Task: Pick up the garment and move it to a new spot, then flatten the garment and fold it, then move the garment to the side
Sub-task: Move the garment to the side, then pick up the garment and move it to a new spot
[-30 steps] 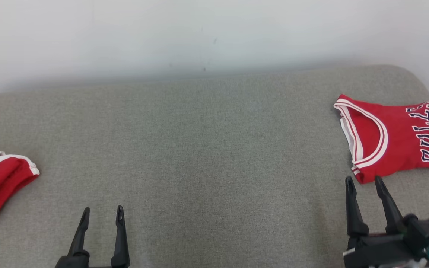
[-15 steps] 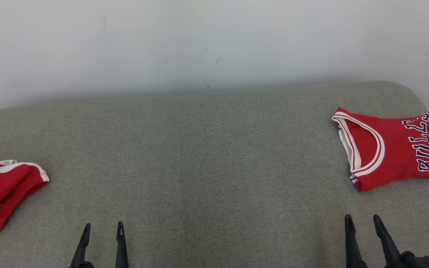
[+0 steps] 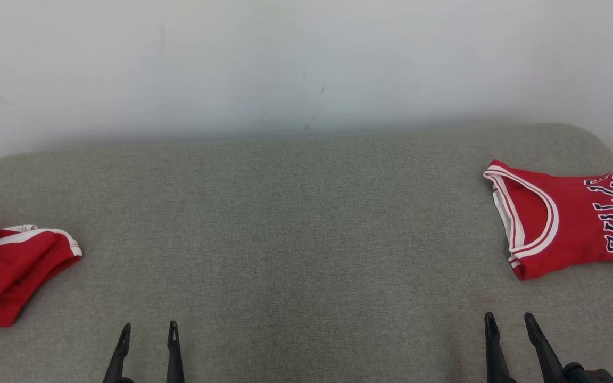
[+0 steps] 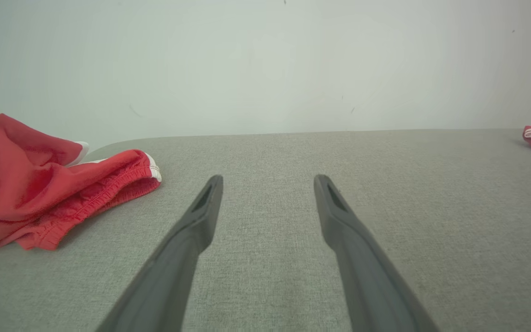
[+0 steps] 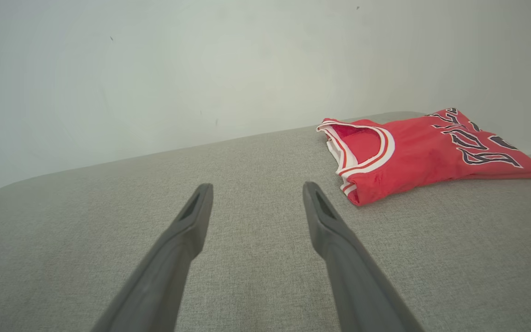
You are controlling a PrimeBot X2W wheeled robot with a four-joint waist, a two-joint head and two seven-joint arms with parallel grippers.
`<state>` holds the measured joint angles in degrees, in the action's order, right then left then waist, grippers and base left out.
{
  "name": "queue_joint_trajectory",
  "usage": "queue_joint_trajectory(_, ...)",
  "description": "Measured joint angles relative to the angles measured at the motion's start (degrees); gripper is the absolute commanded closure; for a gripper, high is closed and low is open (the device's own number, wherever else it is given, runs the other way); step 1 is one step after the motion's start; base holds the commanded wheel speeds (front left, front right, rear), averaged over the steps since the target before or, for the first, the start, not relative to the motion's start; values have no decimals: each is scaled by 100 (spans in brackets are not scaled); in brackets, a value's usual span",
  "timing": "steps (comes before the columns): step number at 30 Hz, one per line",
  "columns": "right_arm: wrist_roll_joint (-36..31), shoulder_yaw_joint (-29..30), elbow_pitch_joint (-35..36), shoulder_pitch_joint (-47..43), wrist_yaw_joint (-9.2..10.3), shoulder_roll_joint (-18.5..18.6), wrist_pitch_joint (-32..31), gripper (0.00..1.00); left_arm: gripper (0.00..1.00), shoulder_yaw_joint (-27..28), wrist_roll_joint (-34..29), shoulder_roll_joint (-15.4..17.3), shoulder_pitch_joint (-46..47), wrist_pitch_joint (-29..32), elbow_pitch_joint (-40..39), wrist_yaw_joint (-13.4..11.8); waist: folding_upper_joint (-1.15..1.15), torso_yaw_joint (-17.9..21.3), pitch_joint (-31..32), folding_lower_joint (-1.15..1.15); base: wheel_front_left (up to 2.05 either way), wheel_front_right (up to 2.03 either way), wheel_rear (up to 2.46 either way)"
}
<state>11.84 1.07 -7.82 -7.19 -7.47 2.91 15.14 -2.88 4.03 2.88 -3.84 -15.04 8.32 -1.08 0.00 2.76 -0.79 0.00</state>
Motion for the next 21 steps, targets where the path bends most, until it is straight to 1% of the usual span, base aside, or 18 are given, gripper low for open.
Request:
queue_joint_trajectory(7, 31, 2, -29, -41, 0, 0, 0, 0, 0, 62, -7, 1, -76, 0, 11, 15, 0, -182, 11, 0, 0, 0, 0)
queue_joint_trajectory(10, 78, -33, -59, -109, 0, 1, 0, 0, 0, 123, -2, 1, -82, 0, 8, 7, 0, -432, 26, 0, 0, 0, 0)
queue_joint_trajectory(21, 111, -75, -101, -130, 0, -1, 0, 0, 0, 263, 7, 0, -184, 0, 29, 57, 0, -1119, 74, 0, 0, 0, 0)
